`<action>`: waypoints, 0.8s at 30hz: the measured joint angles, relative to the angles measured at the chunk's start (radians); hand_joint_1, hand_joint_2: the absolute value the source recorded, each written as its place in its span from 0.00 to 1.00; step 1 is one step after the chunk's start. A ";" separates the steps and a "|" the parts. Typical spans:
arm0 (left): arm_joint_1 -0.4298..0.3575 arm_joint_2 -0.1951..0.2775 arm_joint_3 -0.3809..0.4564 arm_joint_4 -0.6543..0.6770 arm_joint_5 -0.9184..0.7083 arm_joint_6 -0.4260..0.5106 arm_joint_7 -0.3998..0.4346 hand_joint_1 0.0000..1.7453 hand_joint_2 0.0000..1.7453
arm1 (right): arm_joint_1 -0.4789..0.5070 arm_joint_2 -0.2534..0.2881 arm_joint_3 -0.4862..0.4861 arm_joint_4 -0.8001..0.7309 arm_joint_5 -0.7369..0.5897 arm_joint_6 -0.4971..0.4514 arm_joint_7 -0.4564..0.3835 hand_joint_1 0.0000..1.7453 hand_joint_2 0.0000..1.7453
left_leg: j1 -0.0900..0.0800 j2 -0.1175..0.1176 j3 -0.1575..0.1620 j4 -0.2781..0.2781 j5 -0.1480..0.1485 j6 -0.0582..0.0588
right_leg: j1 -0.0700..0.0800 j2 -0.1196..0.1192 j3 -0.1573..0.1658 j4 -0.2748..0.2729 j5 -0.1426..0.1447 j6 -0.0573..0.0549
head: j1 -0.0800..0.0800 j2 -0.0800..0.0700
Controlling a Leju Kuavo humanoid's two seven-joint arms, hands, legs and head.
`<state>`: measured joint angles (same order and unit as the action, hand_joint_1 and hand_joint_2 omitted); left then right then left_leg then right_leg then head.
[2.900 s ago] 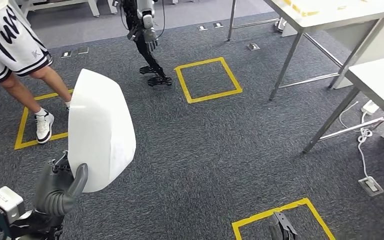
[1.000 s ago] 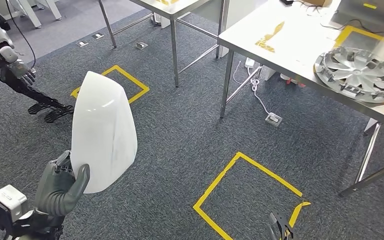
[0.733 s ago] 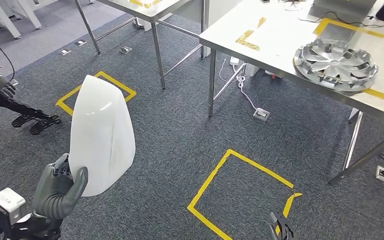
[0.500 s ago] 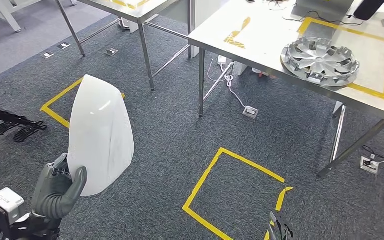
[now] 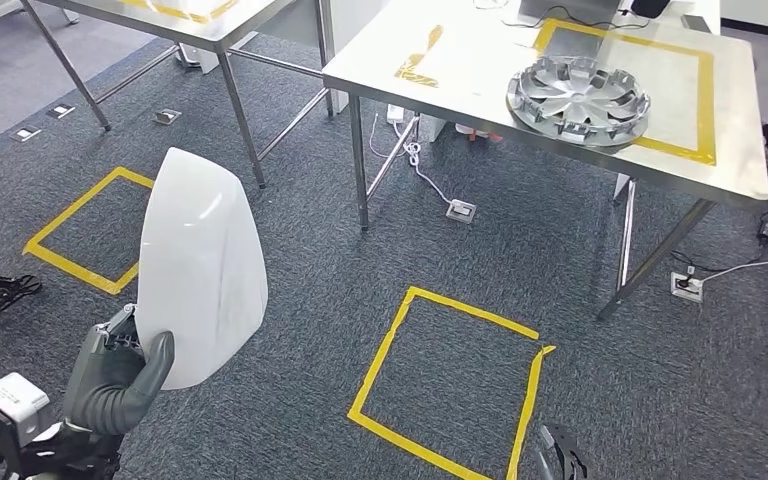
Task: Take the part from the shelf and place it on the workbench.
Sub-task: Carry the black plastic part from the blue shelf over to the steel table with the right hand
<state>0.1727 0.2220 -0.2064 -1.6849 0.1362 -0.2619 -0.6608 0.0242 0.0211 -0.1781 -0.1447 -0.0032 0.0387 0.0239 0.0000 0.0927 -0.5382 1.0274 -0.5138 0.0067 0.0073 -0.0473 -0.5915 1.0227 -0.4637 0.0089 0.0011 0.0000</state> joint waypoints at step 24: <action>-0.014 -0.002 0.000 -0.005 0.008 0.010 0.006 1.00 1.00 | -0.008 0.001 0.000 0.000 0.003 -0.005 0.009 0.00 0.00 | 0.016 -0.063 -0.010 -0.005 0.015 0.011 | -0.019 0.057 -0.151 0.283 -0.112 0.033 | 0.004 0.000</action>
<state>0.1584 0.2204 -0.2068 -1.6899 0.1438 -0.2521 -0.6546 0.0166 0.0221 -0.1781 -0.1446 -0.0004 0.0337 0.0330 0.0156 0.0298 -0.5487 1.0226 -0.4990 0.0175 -0.0117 0.0097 -0.7427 1.3062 -0.5752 0.0417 0.0050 0.0000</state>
